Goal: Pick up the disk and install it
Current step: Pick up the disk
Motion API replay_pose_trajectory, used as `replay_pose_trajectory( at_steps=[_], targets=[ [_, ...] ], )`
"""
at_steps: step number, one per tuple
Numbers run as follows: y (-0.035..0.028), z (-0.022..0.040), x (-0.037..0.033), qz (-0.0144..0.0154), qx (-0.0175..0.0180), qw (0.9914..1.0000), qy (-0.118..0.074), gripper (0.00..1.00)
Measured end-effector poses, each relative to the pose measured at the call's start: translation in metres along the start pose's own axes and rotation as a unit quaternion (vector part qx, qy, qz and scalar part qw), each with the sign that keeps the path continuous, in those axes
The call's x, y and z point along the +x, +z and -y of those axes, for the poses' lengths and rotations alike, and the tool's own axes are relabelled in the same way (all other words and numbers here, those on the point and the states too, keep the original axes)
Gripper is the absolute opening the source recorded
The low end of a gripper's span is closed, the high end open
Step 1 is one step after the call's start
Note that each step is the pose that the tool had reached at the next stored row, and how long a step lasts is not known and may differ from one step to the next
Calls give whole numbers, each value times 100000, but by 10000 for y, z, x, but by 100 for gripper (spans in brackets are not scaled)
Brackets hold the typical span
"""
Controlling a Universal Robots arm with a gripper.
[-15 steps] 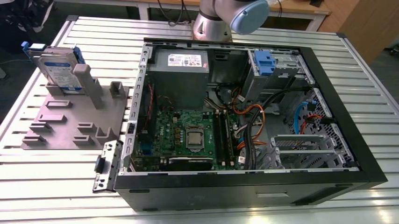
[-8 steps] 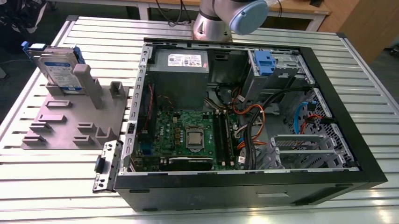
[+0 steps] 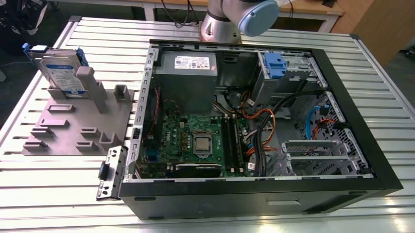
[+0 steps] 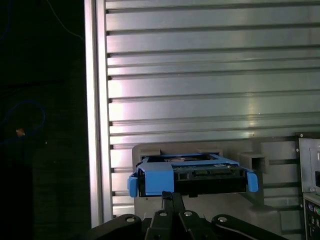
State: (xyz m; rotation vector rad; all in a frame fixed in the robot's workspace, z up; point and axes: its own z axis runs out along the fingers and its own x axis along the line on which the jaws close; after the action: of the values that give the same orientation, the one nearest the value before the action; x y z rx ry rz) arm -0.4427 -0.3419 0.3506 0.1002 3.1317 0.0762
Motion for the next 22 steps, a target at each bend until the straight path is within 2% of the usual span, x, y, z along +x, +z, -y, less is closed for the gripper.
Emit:
replay_pose_trajectory(
  at_steps=[10,16,22],
  targets=[
    [1,0,0,-20,-7,99999,-501,11],
    [1,0,0,-146,-17,99954,-3043,11],
    [1,0,0,-284,-35,99828,-5864,11]
  ],
)
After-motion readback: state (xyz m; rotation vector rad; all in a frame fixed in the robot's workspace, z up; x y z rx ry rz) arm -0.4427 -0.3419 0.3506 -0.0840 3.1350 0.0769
